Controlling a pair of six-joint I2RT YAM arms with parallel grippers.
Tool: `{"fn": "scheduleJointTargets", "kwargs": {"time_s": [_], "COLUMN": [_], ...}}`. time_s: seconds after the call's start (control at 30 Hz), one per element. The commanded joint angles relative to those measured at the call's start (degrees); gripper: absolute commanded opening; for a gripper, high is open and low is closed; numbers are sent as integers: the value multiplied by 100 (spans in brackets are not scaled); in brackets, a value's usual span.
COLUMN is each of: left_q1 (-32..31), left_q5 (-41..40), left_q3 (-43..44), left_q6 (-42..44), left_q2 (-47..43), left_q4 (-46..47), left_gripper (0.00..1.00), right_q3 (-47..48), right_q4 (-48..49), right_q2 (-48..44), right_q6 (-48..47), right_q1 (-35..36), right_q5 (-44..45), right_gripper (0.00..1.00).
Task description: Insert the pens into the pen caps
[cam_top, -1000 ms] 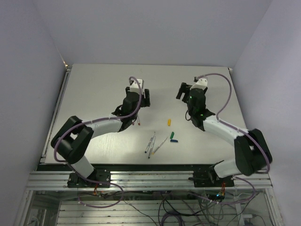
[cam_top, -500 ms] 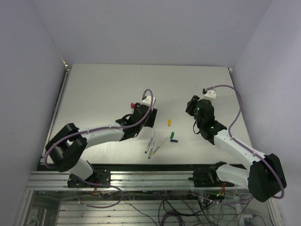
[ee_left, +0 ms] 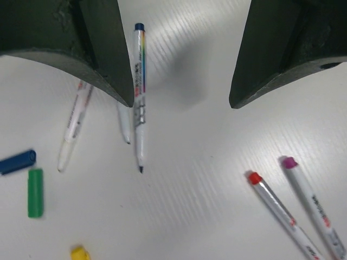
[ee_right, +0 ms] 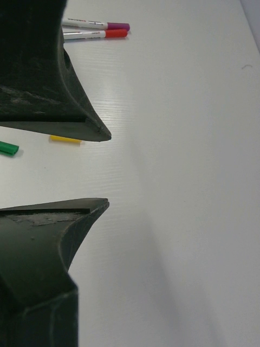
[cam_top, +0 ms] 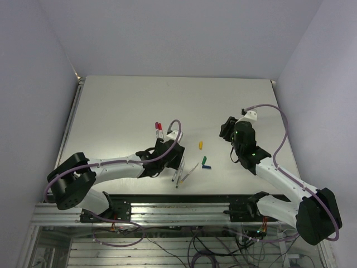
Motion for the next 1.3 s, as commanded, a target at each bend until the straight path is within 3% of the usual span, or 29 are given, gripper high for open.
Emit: {"fn": "scheduleJointTargets", "kwargs": {"time_s": [0.0, 0.47, 1.0, 1.07, 1.13, 1.27], "left_q1": [-308, -488, -509, -510, -510, -510], "left_q5": [-53, -4, 9, -1, -1, -72], "left_q3": [-68, -151, -144, -140, -143, -100], "left_q6": [-249, -271, -362, -375, -380, -447], "left_q2": [69, 376, 769, 814, 839, 948], "left_q4": [-118, -102, -135, -170, -185, -233], "left_gripper": [81, 68, 64, 59, 47, 11], "right_q3": [-120, -192, -180, -176, -180, -305], "right_q4": [-112, -134, -512, -701, -877, -975], "right_q2": [-156, -212, -295, -317, -354, -431], "right_q6": [104, 183, 281, 357, 405, 266], "right_q1": [28, 24, 28, 28, 33, 86], "right_q5": [-17, -105, -131, -150, -292, -741], "right_gripper": [46, 46, 45, 44, 42, 42]}}
